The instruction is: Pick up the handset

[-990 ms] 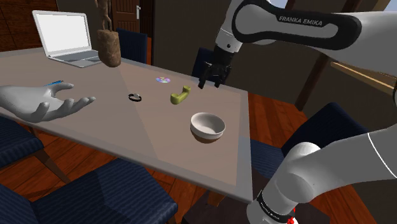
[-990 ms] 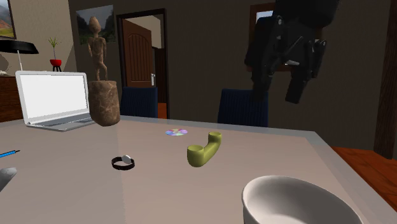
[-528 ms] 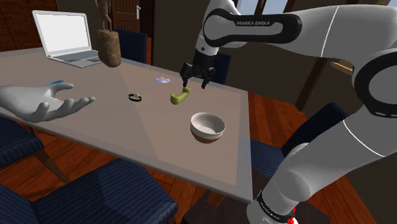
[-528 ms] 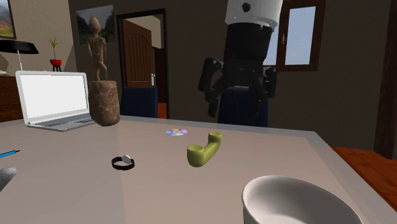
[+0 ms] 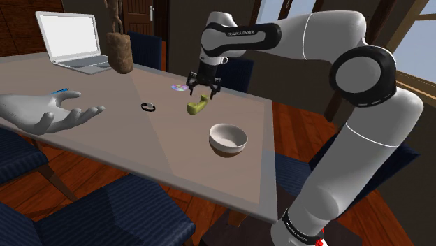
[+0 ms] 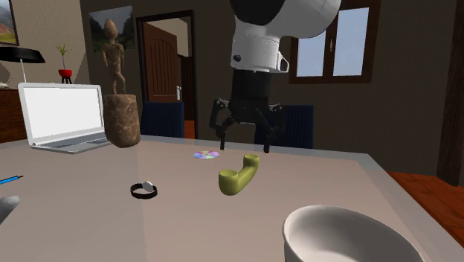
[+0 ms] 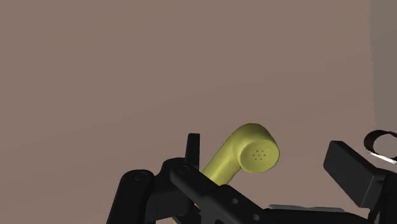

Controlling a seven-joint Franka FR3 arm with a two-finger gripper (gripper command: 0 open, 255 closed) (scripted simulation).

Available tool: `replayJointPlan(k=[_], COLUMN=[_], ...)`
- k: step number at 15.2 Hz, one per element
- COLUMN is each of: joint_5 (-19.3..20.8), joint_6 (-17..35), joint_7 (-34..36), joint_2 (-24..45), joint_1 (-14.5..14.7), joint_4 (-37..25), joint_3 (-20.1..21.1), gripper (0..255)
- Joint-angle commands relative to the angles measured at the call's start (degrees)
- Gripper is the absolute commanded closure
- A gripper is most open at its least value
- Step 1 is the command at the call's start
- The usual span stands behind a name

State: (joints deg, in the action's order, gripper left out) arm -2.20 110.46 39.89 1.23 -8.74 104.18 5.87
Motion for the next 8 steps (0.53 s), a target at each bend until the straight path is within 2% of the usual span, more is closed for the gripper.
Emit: replayJointPlan(k=[1, 8], joint_5=[0.3, 0.0], joint_6=[0.0, -1.8], joint_7=[3.5, 14.5], joint_2=[4.2, 19.1], joint_1=[-0.6, -1.9], joint_4=[-3.4, -17.5], joint_3=[-0.6, -3.4], gripper=[0, 0])
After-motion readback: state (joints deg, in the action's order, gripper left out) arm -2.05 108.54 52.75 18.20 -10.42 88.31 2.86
